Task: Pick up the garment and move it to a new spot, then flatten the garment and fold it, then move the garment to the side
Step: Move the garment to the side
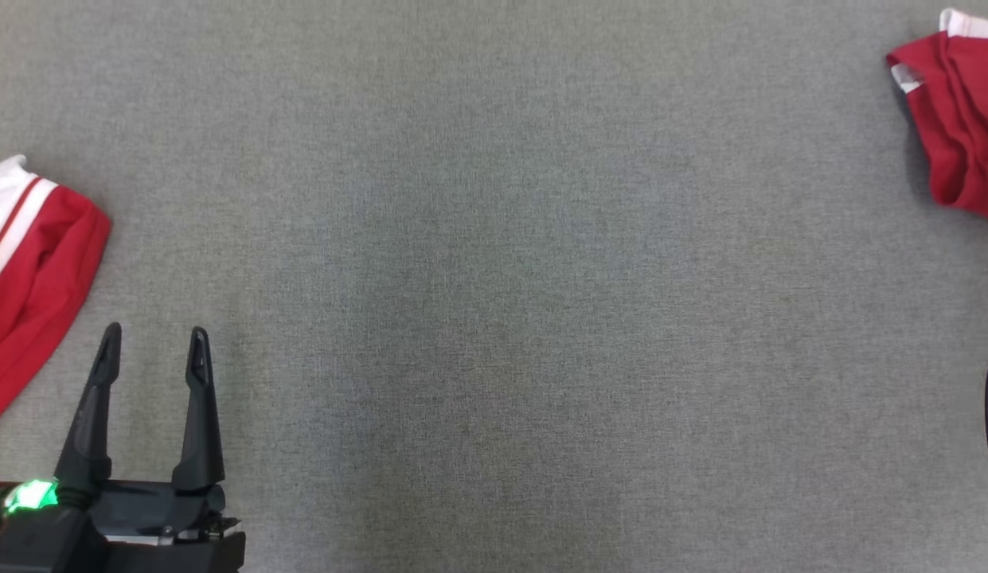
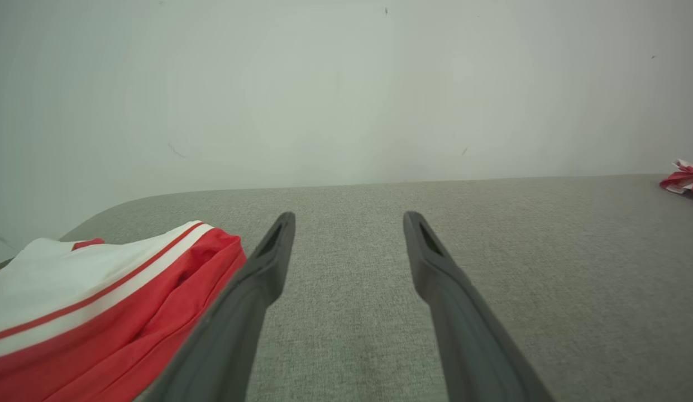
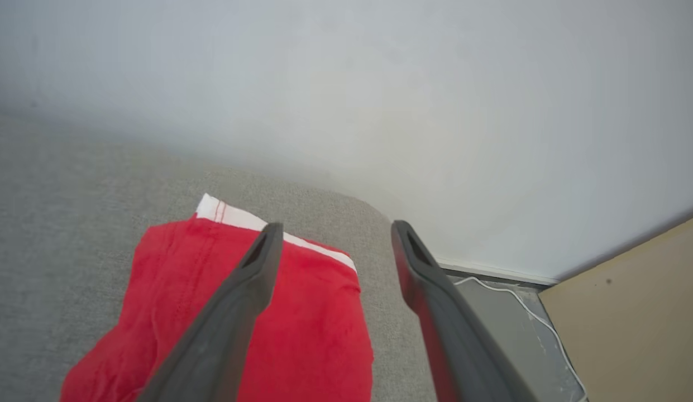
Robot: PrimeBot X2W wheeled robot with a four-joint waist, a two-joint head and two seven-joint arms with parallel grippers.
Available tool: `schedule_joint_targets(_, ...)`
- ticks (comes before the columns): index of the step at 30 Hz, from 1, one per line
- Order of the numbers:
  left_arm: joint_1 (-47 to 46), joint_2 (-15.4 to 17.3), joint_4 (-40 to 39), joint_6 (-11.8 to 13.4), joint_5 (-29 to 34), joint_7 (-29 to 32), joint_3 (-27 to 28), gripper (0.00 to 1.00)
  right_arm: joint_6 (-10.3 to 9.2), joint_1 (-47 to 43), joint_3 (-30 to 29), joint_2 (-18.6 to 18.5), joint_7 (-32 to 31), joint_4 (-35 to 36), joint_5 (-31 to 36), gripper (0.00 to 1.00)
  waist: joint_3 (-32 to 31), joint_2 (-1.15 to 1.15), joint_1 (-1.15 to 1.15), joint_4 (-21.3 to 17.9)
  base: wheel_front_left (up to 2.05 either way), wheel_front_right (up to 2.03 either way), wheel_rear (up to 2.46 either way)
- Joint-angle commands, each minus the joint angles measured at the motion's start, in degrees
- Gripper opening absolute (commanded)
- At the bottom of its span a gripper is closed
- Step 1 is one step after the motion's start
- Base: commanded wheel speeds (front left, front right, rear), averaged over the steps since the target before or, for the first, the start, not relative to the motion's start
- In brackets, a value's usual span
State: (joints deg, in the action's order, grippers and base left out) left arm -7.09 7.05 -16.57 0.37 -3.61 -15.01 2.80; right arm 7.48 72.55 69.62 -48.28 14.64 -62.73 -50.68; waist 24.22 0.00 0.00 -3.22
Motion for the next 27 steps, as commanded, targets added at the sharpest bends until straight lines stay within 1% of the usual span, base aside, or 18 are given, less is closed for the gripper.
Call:
schedule_joint_targets(1, 0.34, -0.05, 0.63, 0.16, -0.34, -0.25, -0.13, 1.0, 0.03, 0.61, -1.27, 0.6, 0.42, 0.66, -1.94, 1.0, -1.0, 0.0, 0.0, -0.2, 0.0, 0.0, 0.0)
schedule_joint_targets(3, 0.51, -0.42, 1.27, 0.2, -0.5, -0.25, -0.3, 1.0, 0.03, 0.17, -2.69, 0.91, 0.59, 2.18, -3.26, 1.0, -2.22, 0.0, 0.0, -0.25, 0.0, 0.0, 0.0)
schedule_joint_targets(5, 1.04, -0.77, 2.08, 0.29, -0.89, -0.25, -0.2, 1.0, 0.03, 0.22, -5.61, 1.23, 0.61, 4.83, -4.35, 1.0, -3.68, 0.0, 0.0, -0.44, 0.0, 0.0, 0.0)
schedule_joint_targets(8, 1.83, -1.26, 3.31, 0.48, -1.39, -0.25, -0.16, 1.0, 0.03, -2.3, -10.79, 1.76, 0.58, 8.98, -3.66, 1.0, -6.34, 0.0, 0.0, -0.63, 0.0, 0.0, 0.0)
schedule_joint_targets(9, 1.96, -1.44, 3.77, 0.53, -1.54, -0.25, -0.11, 1.0, 0.03, -3.5, -13.08, 2.24, 0.54, 10.34, -3.47, 1.0, -7.33, 0.0, 0.0, -0.67, 0.0, 0.0, 0.0)
schedule_joint_targets(12, 3.13, -1.9, 4.82, 0.58, -2.35, -0.25, 0.28, 1.0, 0.03, -7.91, -22.67, 4.28, 0.49, 14.39, -5.06, 1.0, -10.34, 0.0, 0.0, -0.79, 0.0, 0.0, 0.0)
schedule_joint_targets(18, 6.28, -2.61, 6.56, 0.62, -2.87, -0.25, 1.78, 1.0, 0.03, -19.55, -37.8, 7.84, 0.5, 22.66, 3.86, 1.0, -15.17, 0.0, 0.0, -1.73, 0.0, 0.0, 0.0)
schedule_joint_targets(20, 6.87, -2.8, 7.07, 0.55, -2.95, -0.25, 2.02, 1.0, 0.04, -24.03, -43.13, 9.94, 0.5, 25.07, 6.71, 1.0, -16.94, 0.0, 0.0, -1.83, 0.0, 0.0, 0.0)
schedule_joint_targets(23, 8.04, -3.03, 8.11, 0.46, -2.71, -0.25, 2.03, 1.0, 0.03, -30.91, -49.18, 12.04, 0.5, 29.37, 11.84, 1.0, -19.49, 0.0, 0.0, -1.85, 0.0, 0.0, 0.0)
schedule_joint_targets(27, 9.2, -3.35, 9.36, 0.27, -2.64, -0.25, 1.4, 1.0, 0.04, -40.49, -54.39, 16.35, 0.5, 36.28, 18.36, 1.0, -22.59, 0.0, 0.0, -1.97, 0.0, 0.0, 0.0)
